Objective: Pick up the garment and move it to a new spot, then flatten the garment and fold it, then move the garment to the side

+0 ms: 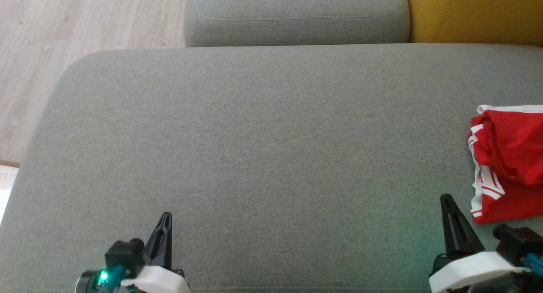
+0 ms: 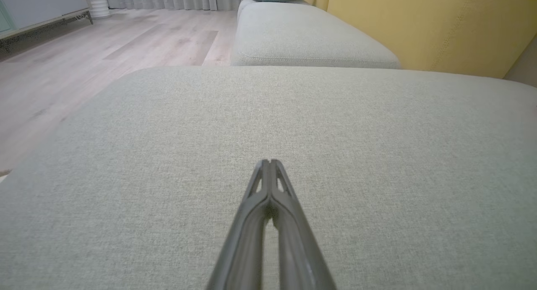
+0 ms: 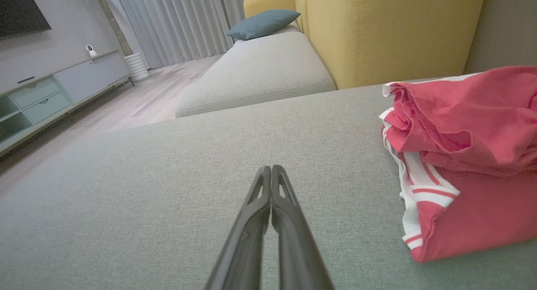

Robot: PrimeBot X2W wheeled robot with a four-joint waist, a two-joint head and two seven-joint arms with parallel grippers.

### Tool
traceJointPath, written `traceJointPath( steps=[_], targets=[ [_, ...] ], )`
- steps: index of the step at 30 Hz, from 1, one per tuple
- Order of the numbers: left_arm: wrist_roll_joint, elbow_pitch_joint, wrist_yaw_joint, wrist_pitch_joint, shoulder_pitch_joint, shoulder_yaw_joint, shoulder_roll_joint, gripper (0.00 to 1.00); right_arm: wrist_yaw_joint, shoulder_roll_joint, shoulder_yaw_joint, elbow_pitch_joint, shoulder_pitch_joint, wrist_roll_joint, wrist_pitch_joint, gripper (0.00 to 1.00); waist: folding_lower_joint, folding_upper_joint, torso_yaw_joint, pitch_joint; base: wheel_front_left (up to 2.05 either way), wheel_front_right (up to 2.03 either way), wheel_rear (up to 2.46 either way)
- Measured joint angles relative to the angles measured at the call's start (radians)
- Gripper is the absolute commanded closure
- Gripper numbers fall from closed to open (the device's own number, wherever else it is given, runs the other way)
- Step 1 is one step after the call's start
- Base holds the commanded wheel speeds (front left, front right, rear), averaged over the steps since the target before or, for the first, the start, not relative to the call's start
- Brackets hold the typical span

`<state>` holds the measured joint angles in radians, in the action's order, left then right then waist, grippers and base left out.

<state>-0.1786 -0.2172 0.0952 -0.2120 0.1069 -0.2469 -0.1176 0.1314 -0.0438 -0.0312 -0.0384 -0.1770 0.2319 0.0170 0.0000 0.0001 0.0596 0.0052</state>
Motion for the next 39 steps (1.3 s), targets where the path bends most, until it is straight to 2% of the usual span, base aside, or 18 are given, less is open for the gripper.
traceJointPath(
  steps=[39],
  targets=[
    [-0.472,-0.015,-0.072,0.091,-0.037,0.075,0.009,1.00,0.000,-0.003,-0.003,-0.073,0.053,0.461,-0.018,1.00,0.0000,0.0000,-0.019,-0.001,0.00,0.00,0.00]
  ],
)
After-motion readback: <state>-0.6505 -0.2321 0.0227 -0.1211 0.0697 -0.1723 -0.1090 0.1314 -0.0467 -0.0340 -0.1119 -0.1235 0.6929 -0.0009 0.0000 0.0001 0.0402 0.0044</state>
